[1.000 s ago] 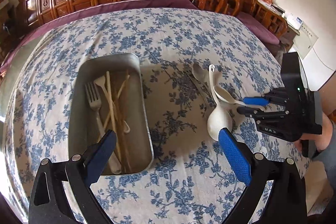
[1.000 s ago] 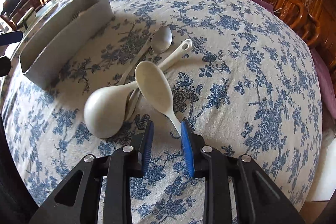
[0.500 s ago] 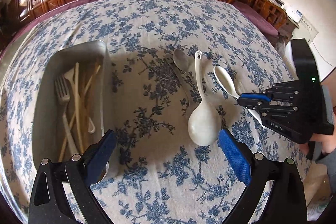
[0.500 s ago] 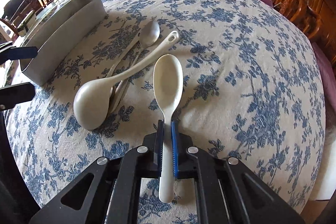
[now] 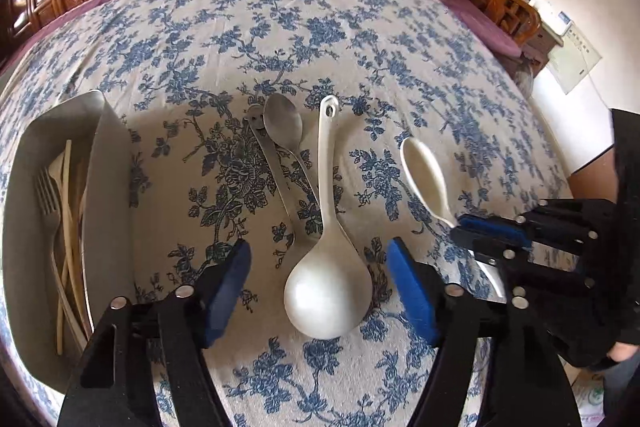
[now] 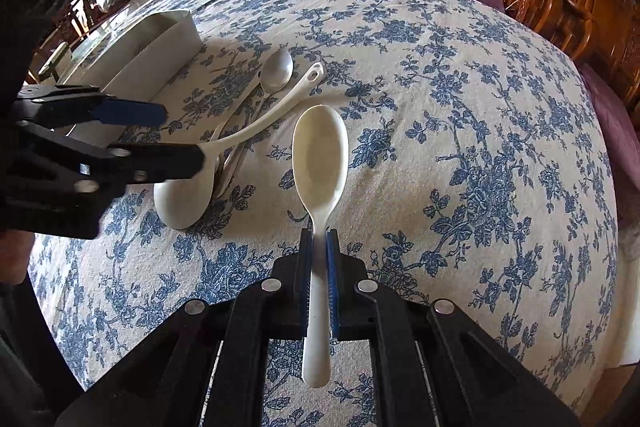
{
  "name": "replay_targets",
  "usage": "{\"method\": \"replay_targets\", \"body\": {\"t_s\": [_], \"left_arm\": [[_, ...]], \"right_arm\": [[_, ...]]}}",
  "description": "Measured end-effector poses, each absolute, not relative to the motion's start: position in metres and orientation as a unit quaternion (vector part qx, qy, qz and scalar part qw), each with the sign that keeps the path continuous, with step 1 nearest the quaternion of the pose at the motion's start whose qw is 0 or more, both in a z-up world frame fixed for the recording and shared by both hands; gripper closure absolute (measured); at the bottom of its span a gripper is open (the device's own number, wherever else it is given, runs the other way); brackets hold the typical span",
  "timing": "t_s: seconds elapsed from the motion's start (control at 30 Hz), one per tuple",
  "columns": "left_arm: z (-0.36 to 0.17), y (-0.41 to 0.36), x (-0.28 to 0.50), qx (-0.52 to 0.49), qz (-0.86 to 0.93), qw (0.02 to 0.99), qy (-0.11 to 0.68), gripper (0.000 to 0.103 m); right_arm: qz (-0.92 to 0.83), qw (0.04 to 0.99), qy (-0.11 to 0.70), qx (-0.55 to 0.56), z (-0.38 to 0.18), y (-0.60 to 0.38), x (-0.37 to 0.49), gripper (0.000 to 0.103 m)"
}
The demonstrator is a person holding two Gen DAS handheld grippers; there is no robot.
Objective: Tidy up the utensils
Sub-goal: 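Close the left gripper on the long white ladle handle while the right holds the spoon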
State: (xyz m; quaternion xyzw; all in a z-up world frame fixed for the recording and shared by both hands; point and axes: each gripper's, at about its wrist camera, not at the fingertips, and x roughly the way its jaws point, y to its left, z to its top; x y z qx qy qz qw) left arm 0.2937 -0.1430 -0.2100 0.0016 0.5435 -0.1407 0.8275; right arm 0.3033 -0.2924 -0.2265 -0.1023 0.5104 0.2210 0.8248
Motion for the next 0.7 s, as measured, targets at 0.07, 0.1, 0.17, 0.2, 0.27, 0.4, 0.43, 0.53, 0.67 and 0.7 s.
{"method": "replay_targets", "body": {"t_s": [0.07,0.1,0.17,0.2,0.27,0.4,0.43,0.53,0.67,0.7], "left_arm": [[-0.215,-0.148,0.299,0.009,-0.134,0.822,0.553,0.050],[-0.217,-0.149,0.300,0.009,-0.132,0.821,0.556,0.052],[-0.221,-0.153,0.306,0.010,-0.129,0.816,0.563,0.057],[-0.222,-0.154,0.308,0.012,-0.129,0.816,0.563,0.058],[-0.225,-0.158,0.311,0.024,-0.126,0.812,0.569,0.070],[-0.228,-0.161,0.311,0.042,-0.126,0.810,0.572,0.076],[-0.227,-0.160,0.310,0.041,-0.127,0.810,0.571,0.080],[-0.221,-0.157,0.305,0.036,-0.135,0.810,0.569,0.094],[-0.213,-0.149,0.298,0.034,-0.138,0.814,0.563,0.095],[-0.211,-0.147,0.296,0.033,-0.138,0.815,0.562,0.095]], "right_arm": [[0.219,0.826,0.509,-0.099,-0.225,-0.294,0.303,0.095],[0.217,0.827,0.510,-0.096,-0.224,-0.296,0.303,0.095],[0.214,0.829,0.509,-0.091,-0.222,-0.297,0.301,0.095],[0.213,0.830,0.508,-0.089,-0.221,-0.298,0.300,0.095],[0.211,0.830,0.508,-0.088,-0.219,-0.298,0.298,0.095],[0.208,0.832,0.506,-0.092,-0.213,-0.296,0.295,0.094],[0.207,0.833,0.505,-0.094,-0.211,-0.296,0.294,0.094],[0.204,0.834,0.504,-0.097,-0.207,-0.294,0.291,0.094],[0.199,0.835,0.503,-0.099,-0.202,-0.289,0.286,0.094],[0.199,0.836,0.502,-0.099,-0.201,-0.288,0.285,0.094]]}}
